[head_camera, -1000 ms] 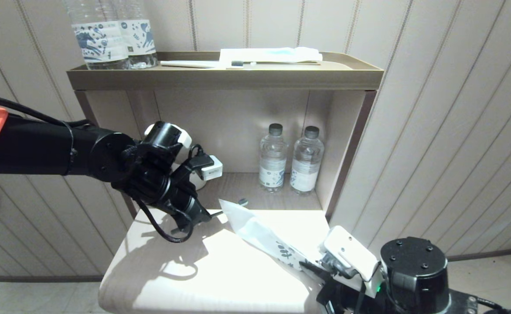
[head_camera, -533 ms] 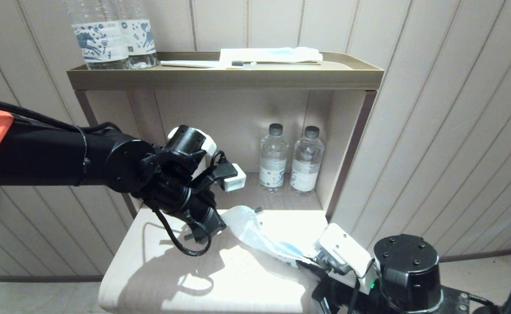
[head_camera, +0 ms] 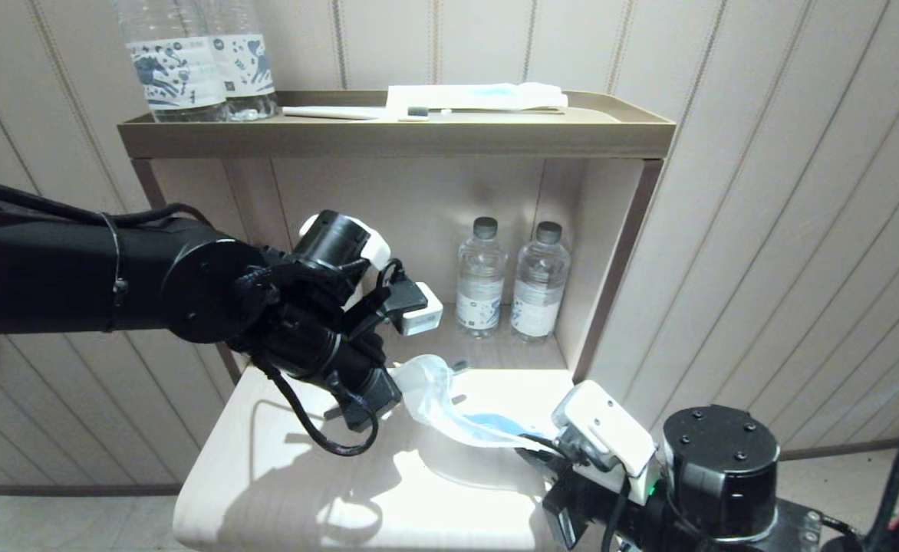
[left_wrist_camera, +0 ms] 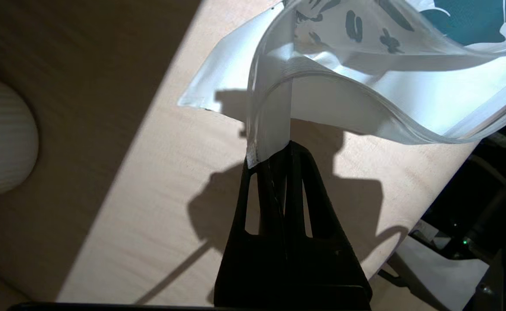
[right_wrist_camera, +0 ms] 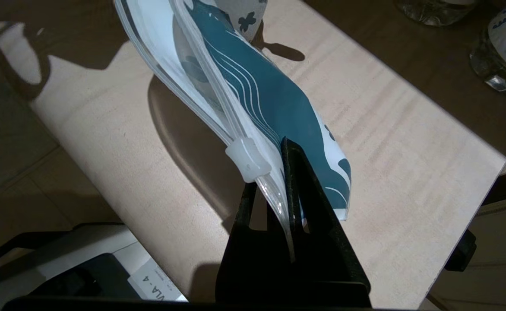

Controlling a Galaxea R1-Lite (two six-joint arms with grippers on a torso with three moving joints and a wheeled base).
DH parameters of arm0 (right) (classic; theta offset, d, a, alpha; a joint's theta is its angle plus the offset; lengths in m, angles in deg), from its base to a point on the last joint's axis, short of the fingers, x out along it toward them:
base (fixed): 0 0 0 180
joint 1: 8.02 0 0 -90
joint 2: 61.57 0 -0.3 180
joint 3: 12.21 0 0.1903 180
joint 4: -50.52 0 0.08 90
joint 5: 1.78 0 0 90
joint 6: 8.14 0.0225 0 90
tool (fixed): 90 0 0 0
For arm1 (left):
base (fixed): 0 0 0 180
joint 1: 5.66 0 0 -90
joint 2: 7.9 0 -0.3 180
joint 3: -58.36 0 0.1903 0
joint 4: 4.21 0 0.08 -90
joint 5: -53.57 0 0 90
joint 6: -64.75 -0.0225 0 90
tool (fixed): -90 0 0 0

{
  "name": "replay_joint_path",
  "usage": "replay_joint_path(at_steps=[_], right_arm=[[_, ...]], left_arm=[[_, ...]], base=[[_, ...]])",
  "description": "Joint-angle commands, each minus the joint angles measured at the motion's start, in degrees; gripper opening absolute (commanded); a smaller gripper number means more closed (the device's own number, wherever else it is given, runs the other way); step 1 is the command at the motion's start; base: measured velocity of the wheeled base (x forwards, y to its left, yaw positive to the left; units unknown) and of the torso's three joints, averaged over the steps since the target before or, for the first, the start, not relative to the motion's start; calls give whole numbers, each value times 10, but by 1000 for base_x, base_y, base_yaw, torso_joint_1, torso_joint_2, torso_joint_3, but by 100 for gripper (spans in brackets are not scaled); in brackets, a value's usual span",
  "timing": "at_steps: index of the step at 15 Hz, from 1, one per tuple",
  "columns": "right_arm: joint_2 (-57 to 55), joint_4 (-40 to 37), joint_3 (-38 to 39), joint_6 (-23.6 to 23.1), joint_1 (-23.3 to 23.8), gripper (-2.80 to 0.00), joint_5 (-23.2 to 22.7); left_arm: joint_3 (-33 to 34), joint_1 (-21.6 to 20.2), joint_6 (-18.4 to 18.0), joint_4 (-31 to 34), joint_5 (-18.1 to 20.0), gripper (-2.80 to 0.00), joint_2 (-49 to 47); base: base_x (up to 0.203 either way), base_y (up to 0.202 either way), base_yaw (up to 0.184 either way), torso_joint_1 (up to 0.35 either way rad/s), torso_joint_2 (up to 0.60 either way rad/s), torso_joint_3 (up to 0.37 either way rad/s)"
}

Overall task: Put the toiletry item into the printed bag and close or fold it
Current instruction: Place the toothbrush in the storage bag

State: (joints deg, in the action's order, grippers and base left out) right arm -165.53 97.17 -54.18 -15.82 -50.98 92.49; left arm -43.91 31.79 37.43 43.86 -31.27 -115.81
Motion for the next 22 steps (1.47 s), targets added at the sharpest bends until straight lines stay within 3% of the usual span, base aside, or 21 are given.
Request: replay_joint_path(at_steps=[1,7,10,12,22], right_arm=[[-10,6,-2,-1,4,-280,0],[-24,2,-57,-12,16,-280,-7],[-19,6,-56,-33,29,-280,-8],[-11,3,-63,-45,31,-280,-8],[30,-10,-71,-53,33,-280,-14]], left_arm=[[12,0,-1,2,-2,-280,26],[19,-3,7,0,-35,-280,53],[18,-4,9,-3,-47,-280,45],[8,-4,29,-3,-57,-280,40],[12,-3,39,3,-89,-280,47]], base=[[0,0,0,0,0,0],[0,0,0,0,0,0],[0,0,0,0,0,0],[0,0,0,0,0,0],[0,0,0,0,0,0]])
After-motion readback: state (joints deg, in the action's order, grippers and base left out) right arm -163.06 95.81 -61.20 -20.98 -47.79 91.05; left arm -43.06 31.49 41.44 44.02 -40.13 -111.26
